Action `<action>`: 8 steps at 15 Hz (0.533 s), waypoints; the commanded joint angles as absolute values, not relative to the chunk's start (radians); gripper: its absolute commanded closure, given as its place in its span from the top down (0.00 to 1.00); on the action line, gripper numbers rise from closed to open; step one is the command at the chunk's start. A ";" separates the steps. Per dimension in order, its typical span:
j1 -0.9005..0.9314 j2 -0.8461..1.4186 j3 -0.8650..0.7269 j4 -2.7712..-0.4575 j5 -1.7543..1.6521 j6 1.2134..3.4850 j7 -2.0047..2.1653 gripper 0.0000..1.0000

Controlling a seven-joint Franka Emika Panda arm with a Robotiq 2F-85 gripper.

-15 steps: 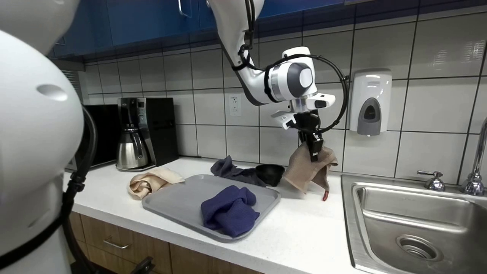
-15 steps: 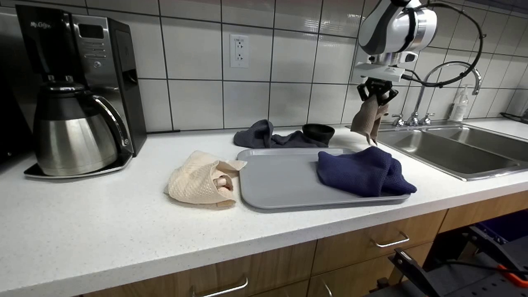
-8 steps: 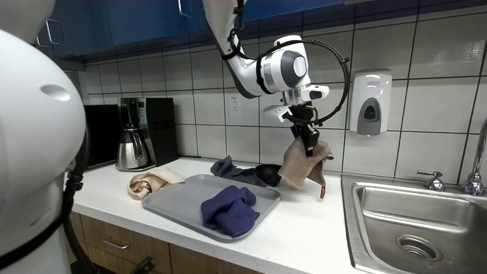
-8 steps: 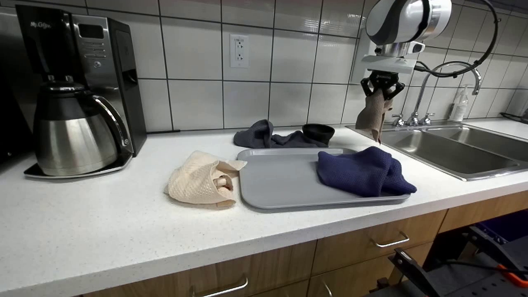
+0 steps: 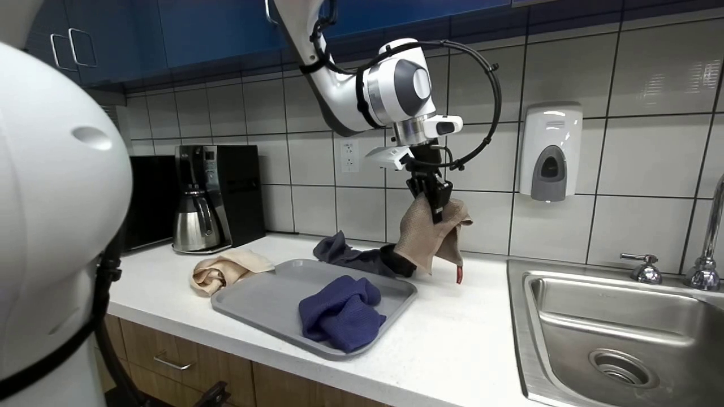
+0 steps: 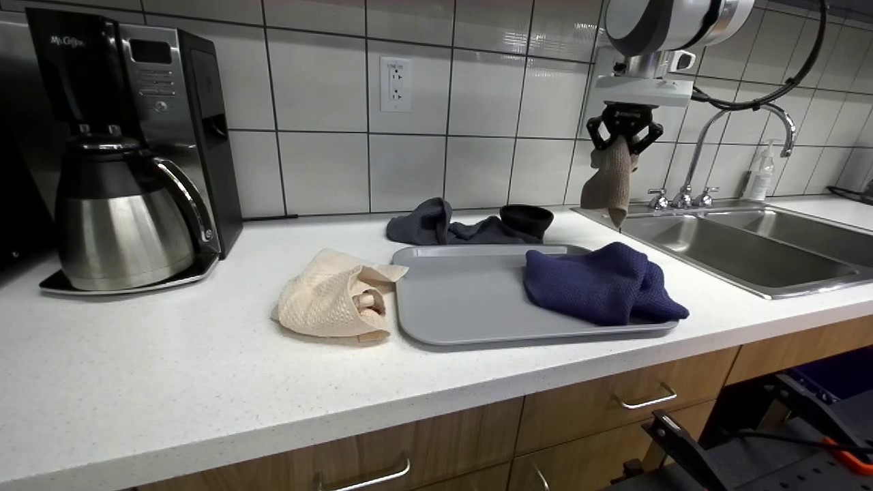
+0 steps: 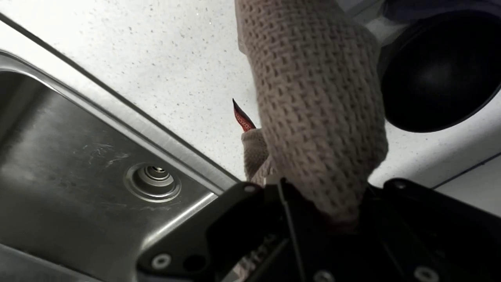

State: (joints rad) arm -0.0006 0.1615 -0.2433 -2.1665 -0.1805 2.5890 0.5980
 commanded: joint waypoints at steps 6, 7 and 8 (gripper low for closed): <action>-0.003 0.012 -0.157 -2.298 -0.287 2.570 0.570 0.03; -0.002 0.001 -0.146 -2.309 -0.292 2.570 0.570 0.03; -0.002 -0.007 -0.134 -2.317 -0.290 2.565 0.569 0.03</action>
